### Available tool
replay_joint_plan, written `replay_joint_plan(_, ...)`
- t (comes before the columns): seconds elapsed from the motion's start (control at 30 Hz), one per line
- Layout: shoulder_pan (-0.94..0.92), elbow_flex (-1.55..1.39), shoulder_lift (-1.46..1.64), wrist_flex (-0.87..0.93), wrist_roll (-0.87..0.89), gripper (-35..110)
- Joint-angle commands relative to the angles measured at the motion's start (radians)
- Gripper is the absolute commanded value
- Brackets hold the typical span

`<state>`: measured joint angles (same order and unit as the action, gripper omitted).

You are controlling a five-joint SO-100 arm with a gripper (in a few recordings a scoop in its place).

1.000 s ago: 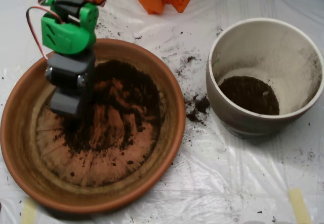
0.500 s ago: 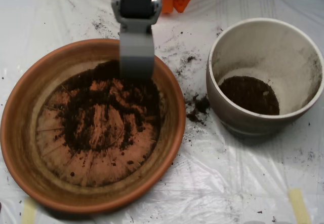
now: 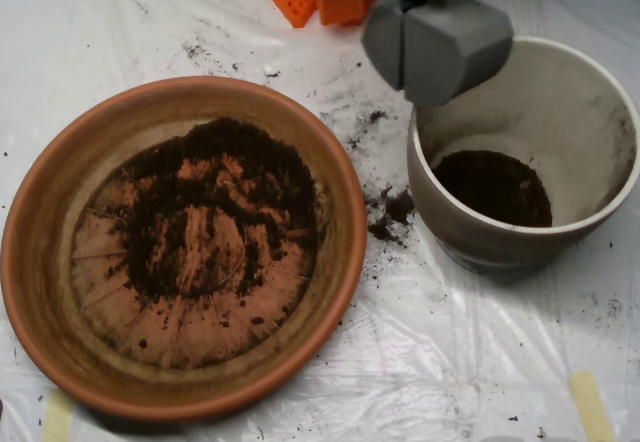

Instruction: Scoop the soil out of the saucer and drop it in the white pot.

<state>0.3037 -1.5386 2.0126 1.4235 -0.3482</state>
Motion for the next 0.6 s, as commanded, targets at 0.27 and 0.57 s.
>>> replay_joint_plan(0.27,0.072,-0.002,0.023,-0.006,0.025,41)
replay_joint_plan(0.57,-0.158,0.017,0.083,-0.026,0.17,37)
